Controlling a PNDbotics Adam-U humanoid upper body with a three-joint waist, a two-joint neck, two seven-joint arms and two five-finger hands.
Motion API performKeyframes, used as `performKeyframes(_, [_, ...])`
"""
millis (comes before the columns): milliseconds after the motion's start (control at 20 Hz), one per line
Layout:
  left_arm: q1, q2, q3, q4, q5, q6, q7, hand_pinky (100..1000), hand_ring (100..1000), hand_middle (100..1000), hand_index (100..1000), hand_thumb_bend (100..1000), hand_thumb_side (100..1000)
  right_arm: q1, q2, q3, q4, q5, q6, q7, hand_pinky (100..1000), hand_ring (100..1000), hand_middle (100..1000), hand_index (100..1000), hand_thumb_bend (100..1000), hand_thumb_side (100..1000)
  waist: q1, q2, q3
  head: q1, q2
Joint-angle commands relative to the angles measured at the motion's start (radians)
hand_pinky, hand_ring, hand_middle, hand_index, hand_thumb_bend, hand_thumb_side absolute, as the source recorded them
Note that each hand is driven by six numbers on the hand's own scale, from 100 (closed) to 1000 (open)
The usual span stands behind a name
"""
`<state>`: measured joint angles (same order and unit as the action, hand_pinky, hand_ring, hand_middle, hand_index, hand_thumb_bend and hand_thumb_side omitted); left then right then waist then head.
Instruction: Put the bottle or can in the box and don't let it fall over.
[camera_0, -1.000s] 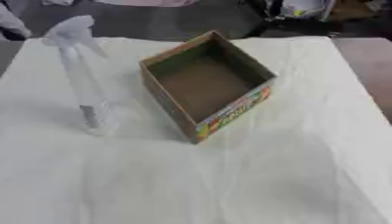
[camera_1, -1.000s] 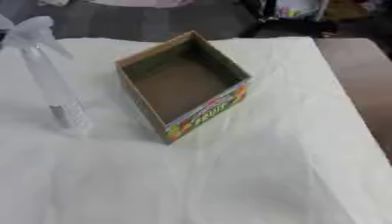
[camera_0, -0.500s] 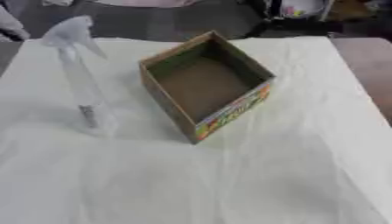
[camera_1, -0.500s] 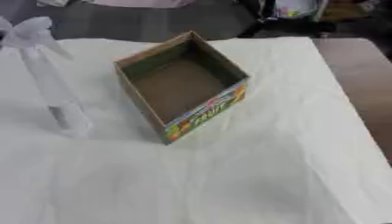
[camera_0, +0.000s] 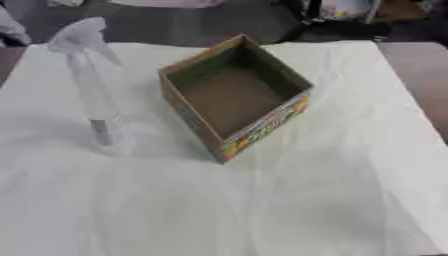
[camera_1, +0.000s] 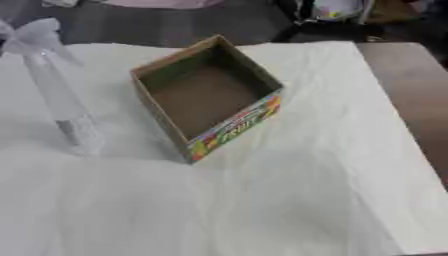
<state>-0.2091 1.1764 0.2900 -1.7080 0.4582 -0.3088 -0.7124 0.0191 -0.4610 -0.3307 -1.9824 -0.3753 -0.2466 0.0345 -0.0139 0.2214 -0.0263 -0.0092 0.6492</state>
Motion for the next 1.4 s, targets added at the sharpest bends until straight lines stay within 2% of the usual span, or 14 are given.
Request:
performKeyframes(50, [-0.028, 0.062, -0.015, -0.037, -0.018, 0.004, 0.001, 706, 455, 839, 906, 100, 834, 0.0, -0.027, -0.001, -0.018, -0.008, -0.001, 0.004, 1000, 1000, 1000, 933, 100, 380, 0.001, -0.018, -0.002, 0.008, 0.0])
performKeyframes(350, [-0.087, 0.088, -0.08, -0.067, -0.057, 0.027, 0.0, 711, 480, 836, 903, 100, 834, 0.0, -0.03, 0.005, -0.018, -0.012, -0.001, 0.011, 1000, 1000, 1000, 933, 100, 377, -0.002, -0.024, -0.008, 0.017, 0.0])
performKeyframes(700, [-0.183, 0.084, -0.157, -0.065, -0.075, 0.054, -0.024, 712, 490, 838, 900, 100, 833, -0.005, -0.032, 0.013, -0.018, -0.015, 0.007, 0.015, 1000, 1000, 1000, 933, 100, 378, -0.001, -0.028, -0.018, 0.022, -0.009])
performKeyframes(1400, [-0.33, 0.043, -0.247, -0.033, -0.094, 0.083, -0.081, 708, 491, 833, 895, 100, 834, -0.019, -0.029, 0.02, -0.018, -0.021, 0.02, 0.029, 1000, 1000, 1000, 931, 100, 387, 0.006, -0.025, -0.037, 0.027, -0.013])
